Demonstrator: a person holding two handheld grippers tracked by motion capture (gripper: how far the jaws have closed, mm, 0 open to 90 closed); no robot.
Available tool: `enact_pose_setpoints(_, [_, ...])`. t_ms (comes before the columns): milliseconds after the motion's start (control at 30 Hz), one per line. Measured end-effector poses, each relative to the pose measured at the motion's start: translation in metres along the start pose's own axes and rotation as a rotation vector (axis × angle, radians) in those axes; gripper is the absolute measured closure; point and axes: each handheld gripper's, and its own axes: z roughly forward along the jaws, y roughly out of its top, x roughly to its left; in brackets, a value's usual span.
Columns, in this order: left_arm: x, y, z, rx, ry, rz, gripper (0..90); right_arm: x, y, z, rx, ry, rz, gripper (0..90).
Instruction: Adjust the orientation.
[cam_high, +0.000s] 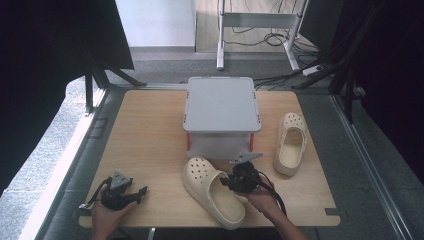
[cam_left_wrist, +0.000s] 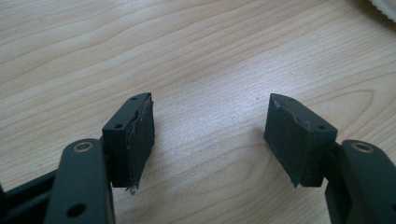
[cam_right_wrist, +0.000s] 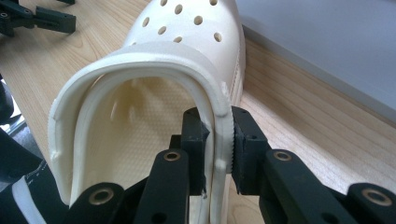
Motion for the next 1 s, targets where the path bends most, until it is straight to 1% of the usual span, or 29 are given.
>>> enact_pose_setpoints(133, [0.000,0.000,0.000,-0.002,0.001,-0.002,33.4,-0.001,-0.003,-0.001,-0.012,-0.002,0.004,76.9])
enact_pose_setpoints(200, [0.000,0.000,0.001,-0.003,0.001,-0.001,33.4,0.001,-0.004,-0.001,-0.014,-0.008,-0.016,75.2])
enact_pose_setpoints(233, [0.000,0.000,0.001,-0.003,0.001,-0.001,33.4,0.001,-0.004,-0.001,-0.014,-0.008,-0.016,75.2])
enact_pose_setpoints(267, [0.000,0.000,0.001,-0.003,0.002,0.000,33.4,0.001,-0.003,-0.001,-0.013,-0.001,-0.020,73.6])
enact_pose_setpoints(300, [0.000,0.000,0.001,-0.006,0.001,0.000,33.4,0.001,-0.003,-0.001,-0.012,0.015,-0.022,69.8])
enact_pose_setpoints(333, [0.000,0.000,0.002,-0.008,0.001,-0.002,33.4,0.000,-0.003,-0.001,-0.009,0.021,-0.026,64.3])
enact_pose_setpoints(367, [0.000,0.001,0.002,-0.008,0.000,-0.001,33.4,-0.001,-0.002,-0.003,-0.010,0.021,-0.032,61.9])
enact_pose_setpoints(500, [0.000,0.001,0.002,-0.007,0.002,0.002,33.4,-0.008,-0.003,-0.015,-0.042,0.044,-0.019,60.7])
enact_pose_setpoints(533, [0.000,0.001,0.002,-0.007,0.001,0.002,33.5,-0.010,-0.003,-0.021,-0.052,0.050,-0.014,60.7])
enact_pose_setpoints(633, [0.000,0.001,0.003,-0.008,-0.002,0.003,33.5,-0.017,-0.004,-0.037,-0.068,0.043,-0.010,61.0])
enact_pose_setpoints(667, [0.000,0.001,0.003,-0.008,-0.002,0.003,33.5,-0.017,-0.004,-0.037,-0.068,0.043,-0.010,61.0])
enact_pose_setpoints(767, [0.000,0.001,0.002,-0.007,0.000,0.003,33.5,-0.023,-0.003,-0.046,-0.066,0.022,-0.006,60.7])
enact_pose_setpoints(833, [0.000,0.001,0.002,-0.006,0.000,0.004,33.5,-0.030,-0.003,-0.051,-0.065,0.007,0.006,60.6])
enact_pose_setpoints(867, [0.000,0.001,0.002,-0.007,0.000,0.004,33.5,-0.030,-0.003,-0.051,-0.065,0.007,0.006,60.6])
enact_pose_setpoints(1000, [0.000,0.001,0.002,-0.006,-0.001,0.003,33.4,-0.043,-0.006,-0.052,-0.058,-0.015,0.025,62.5])
